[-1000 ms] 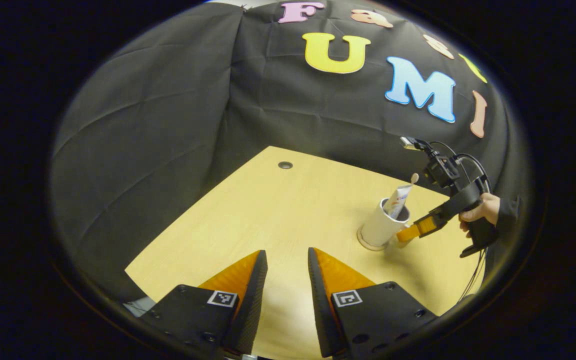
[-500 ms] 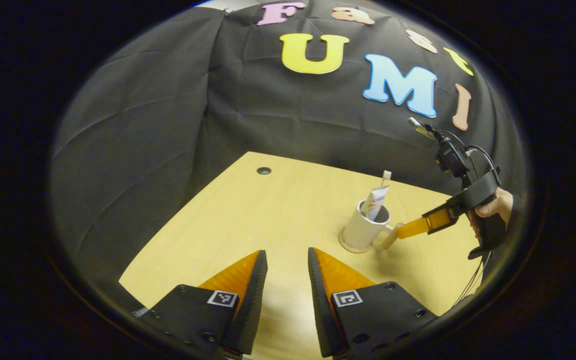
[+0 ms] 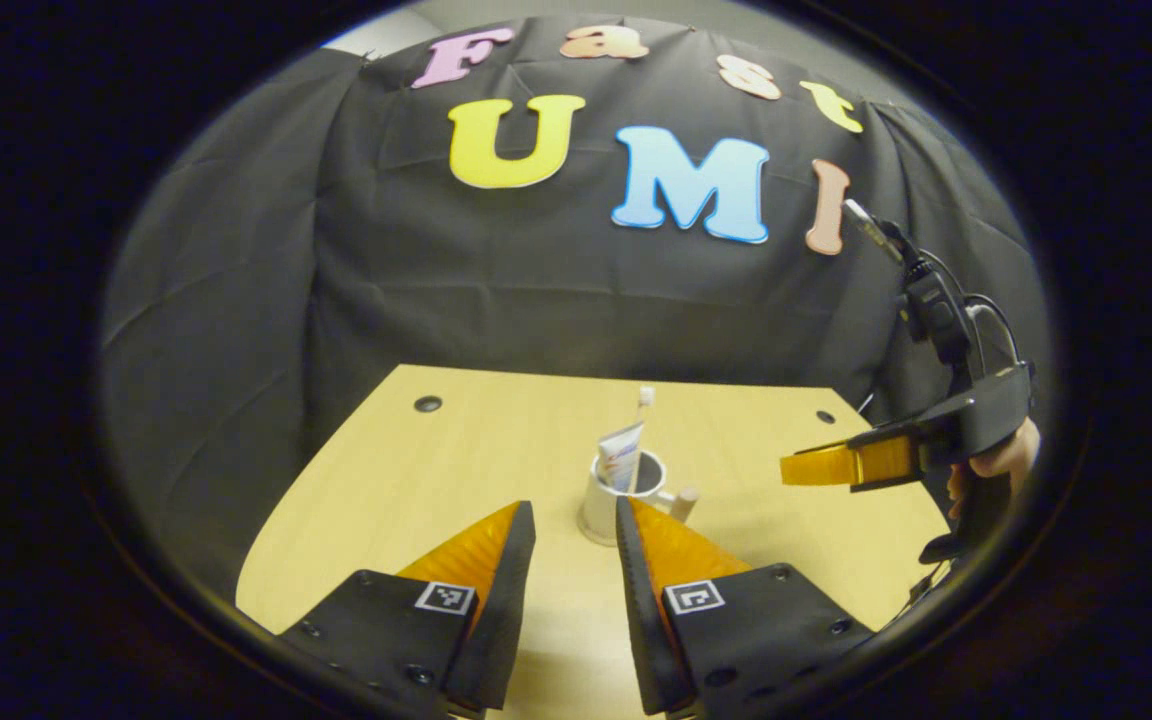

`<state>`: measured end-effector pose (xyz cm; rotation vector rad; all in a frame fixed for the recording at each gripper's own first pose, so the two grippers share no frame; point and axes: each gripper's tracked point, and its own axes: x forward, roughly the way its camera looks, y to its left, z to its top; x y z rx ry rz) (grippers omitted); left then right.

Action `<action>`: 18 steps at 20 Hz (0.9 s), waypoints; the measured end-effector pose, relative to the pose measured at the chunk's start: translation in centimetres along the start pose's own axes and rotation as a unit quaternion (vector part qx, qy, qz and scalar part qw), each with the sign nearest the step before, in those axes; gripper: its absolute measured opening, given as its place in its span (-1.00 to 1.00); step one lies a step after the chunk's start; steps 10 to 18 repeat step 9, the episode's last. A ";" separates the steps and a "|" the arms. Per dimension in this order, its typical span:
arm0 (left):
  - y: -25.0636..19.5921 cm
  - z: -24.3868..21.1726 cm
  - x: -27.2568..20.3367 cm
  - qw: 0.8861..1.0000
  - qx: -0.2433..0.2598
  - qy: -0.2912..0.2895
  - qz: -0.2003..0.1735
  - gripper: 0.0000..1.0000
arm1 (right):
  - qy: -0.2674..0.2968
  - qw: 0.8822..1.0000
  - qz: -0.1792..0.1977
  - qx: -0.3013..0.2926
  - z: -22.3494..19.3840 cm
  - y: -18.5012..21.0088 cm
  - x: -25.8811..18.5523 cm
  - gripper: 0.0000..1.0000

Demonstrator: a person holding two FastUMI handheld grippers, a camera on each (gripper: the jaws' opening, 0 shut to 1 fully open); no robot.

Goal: Put the toothbrush and toothpaste on the desktop into the cup, then pick up the cup and place it on the coaster on the desktop.

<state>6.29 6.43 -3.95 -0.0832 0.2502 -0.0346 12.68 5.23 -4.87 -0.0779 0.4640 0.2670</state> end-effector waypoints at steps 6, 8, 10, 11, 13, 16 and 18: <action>-5.2 7.5 -1.9 0.997 0.026 -0.074 -0.028 0.09 | -0.163 0.985 -0.036 0.053 4.5 -2.2 -8.0 -0.56; -6.5 9.7 -3.0 0.994 0.024 -0.105 -0.036 0.18 | -0.208 0.975 -0.049 0.056 5.5 -3.1 -10.2 -0.62; -7.0 11.0 -3.6 0.991 0.021 -0.124 -0.040 0.17 | -0.231 0.970 -0.048 0.052 6.1 -3.1 -11.4 -0.62; -7.0 11.0 -3.6 0.991 0.021 -0.124 -0.040 0.17 | -0.231 0.970 -0.048 0.052 6.1 -3.1 -11.4 -0.62; -7.0 11.0 -3.6 0.991 0.021 -0.124 -0.040 0.17 | -0.231 0.970 -0.048 0.052 6.1 -3.1 -11.4 -0.62; -7.0 11.0 -3.6 0.991 0.021 -0.124 -0.040 0.17 | -0.231 0.970 -0.048 0.052 6.1 -3.1 -11.4 -0.62; -7.0 11.0 -3.6 0.991 0.021 -0.124 -0.040 0.17 | -0.231 0.970 -0.048 0.052 6.1 -3.1 -11.4 -0.62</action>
